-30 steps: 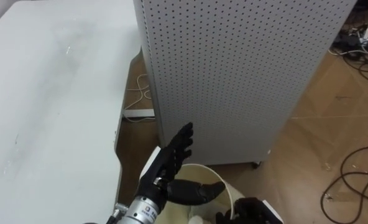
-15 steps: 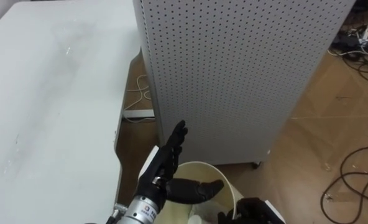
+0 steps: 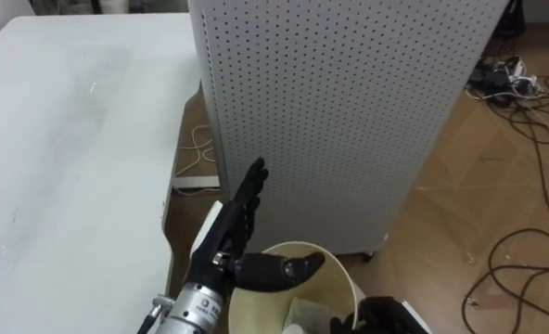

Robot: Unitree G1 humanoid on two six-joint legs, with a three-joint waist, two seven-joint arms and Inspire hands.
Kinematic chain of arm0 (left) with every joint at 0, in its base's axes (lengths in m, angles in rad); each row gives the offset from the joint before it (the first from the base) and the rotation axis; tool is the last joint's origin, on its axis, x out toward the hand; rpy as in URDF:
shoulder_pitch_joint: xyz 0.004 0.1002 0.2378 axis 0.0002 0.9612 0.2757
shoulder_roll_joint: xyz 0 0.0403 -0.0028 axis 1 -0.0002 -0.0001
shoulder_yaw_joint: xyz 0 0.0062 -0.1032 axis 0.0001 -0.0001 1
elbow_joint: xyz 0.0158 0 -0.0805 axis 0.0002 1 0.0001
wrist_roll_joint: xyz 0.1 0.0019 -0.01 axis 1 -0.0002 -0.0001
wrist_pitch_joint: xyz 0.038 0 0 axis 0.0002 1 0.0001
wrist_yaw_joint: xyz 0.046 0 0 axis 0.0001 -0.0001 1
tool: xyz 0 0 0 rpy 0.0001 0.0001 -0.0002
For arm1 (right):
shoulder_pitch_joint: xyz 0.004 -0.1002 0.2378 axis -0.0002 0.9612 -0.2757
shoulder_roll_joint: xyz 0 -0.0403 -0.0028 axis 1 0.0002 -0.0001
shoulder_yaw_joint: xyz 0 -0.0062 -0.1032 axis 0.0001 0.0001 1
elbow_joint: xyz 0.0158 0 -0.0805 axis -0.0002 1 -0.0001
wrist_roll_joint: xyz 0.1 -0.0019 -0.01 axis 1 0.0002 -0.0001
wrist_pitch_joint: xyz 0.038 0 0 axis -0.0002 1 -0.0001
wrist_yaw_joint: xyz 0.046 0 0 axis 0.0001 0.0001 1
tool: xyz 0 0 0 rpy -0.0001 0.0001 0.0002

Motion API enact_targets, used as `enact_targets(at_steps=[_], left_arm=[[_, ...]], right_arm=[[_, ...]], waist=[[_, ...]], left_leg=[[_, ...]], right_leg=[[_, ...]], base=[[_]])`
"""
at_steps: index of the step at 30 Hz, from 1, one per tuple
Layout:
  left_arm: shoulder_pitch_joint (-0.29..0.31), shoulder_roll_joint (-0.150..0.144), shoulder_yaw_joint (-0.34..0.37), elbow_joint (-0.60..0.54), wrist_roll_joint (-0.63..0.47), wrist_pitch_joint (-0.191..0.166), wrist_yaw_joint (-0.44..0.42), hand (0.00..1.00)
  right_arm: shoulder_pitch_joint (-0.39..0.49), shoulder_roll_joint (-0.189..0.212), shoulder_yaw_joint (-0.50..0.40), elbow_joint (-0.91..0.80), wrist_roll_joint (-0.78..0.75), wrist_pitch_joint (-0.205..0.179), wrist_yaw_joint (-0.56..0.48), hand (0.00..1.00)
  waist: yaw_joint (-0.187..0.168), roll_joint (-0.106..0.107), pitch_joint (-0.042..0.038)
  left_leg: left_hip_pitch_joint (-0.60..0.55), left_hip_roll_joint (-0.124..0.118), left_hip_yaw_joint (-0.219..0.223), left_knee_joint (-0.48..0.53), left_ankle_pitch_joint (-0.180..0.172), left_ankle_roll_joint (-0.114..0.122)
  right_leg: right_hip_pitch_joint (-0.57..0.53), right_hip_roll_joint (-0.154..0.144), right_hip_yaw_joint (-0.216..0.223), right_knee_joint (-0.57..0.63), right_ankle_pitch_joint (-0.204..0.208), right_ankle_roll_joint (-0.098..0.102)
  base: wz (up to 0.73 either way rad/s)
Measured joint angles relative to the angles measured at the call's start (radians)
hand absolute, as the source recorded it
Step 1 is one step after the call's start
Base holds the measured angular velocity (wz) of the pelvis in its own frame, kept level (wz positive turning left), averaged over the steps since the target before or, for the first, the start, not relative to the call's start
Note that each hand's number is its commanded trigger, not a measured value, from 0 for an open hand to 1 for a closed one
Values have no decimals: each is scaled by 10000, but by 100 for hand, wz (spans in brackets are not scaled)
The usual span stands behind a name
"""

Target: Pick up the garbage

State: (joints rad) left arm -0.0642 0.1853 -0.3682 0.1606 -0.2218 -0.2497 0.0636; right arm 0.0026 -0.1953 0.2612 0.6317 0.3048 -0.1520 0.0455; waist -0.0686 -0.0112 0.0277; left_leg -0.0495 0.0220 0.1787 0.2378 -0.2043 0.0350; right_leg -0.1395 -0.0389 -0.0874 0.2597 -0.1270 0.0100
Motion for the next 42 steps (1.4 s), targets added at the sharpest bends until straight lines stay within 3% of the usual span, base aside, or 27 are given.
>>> enact_targets(at_steps=[2,6,10,11,15,19,21,24,27,31,35,38,40,42], left_arm=[[159,2,151,-72,-13,-1,115,0],[311,-49,467,-164,-4,-1,225,0],[305,-209,826,-284,300,-18,403,0],[305,-185,828,-361,407,-18,474,0],[303,-82,827,-579,422,-372,744,0],[308,33,1008,-595,640,-392,972,0],[309,26,1370,-604,758,-402,1011,0],[326,34,1668,-625,999,-405,1110,0],[362,48,1745,-644,1039,-405,1278,0],[362,46,1736,-942,1059,-409,1378,0],[355,55,1821,-1301,1051,-433,1510,0],[351,53,1909,-1310,1071,-432,1515,0],[352,50,2003,-1309,1049,-423,1508,0],[359,42,2105,-1289,1047,-415,1461,0]], right_arm=[[213,-23,2,-174,-1,0,-11,100],[502,-172,-2,-666,53,7,13,100],[756,-294,-95,-1046,49,6,4,100],[812,-338,-95,-1046,38,6,-6,100],[821,-413,-136,-1030,43,6,-99,100],[961,-414,-186,-1031,35,6,-71,100],[939,-414,-198,-1031,0,15,18,100],[930,-444,-214,-1017,17,18,250,100],[938,-425,-225,-1012,59,111,538,100],[942,-422,-221,-1014,56,134,667,100],[923,-417,-206,-1022,104,134,665,100],[832,-398,-206,-1023,88,132,669,100],[744,-375,-200,-1026,74,135,688,100],[735,-380,-200,-1026,68,142,801,100]], waist=[[158,2,-13],[507,7,-28],[446,9,-102],[403,18,-151],[205,35,-192],[269,42,-195],[552,49,-195],[774,34,-193],[760,24,-196],[723,3,-195],[743,-24,-178],[791,-105,-120],[814,-156,-61],[1039,-139,-41]], left_leg=[[260,72,116,25,-158,-57],[628,28,57,60,-342,-138],[738,-9,-57,68,-353,-150],[753,-17,-56,54,-356,-154],[800,-80,-25,12,-357,-150],[969,-150,285,-36,-371,-123],[1081,-160,651,-95,-430,-50],[1133,-195,718,-256,-469,15],[1120,-136,712,-375,-499,57],[1255,-165,667,-386,-493,48],[1461,-129,587,-423,-488,38],[1416,-40,598,-294,-507,13],[1270,84,660,44,-790,-26],[1253,395,918,689,-1312,-185]], right_leg=[[99,99,99,76,-41,-67],[-39,375,909,476,-89,-140],[-166,424,1174,660,-78,-158],[-174,415,1196,664,-78,-158],[-300,415,1264,685,-70,-144],[-386,441,1459,902,-35,-108],[-602,426,1329,1030,97,-126],[-780,427,989,952,436,-210],[-780,337,445,733,631,-296],[-644,379,284,600,696,-328],[-530,450,279,535,674,-363],[-542,417,179,613,635,-382],[-585,370,-268,920,380,-482],[-540,333,-947,1604,-135,-728]], base=[[-50],[-68],[-38],[-16],[-6],[-38],[-77],[-70],[-40],[-10],[-5],[-1],[-2],[-13]])
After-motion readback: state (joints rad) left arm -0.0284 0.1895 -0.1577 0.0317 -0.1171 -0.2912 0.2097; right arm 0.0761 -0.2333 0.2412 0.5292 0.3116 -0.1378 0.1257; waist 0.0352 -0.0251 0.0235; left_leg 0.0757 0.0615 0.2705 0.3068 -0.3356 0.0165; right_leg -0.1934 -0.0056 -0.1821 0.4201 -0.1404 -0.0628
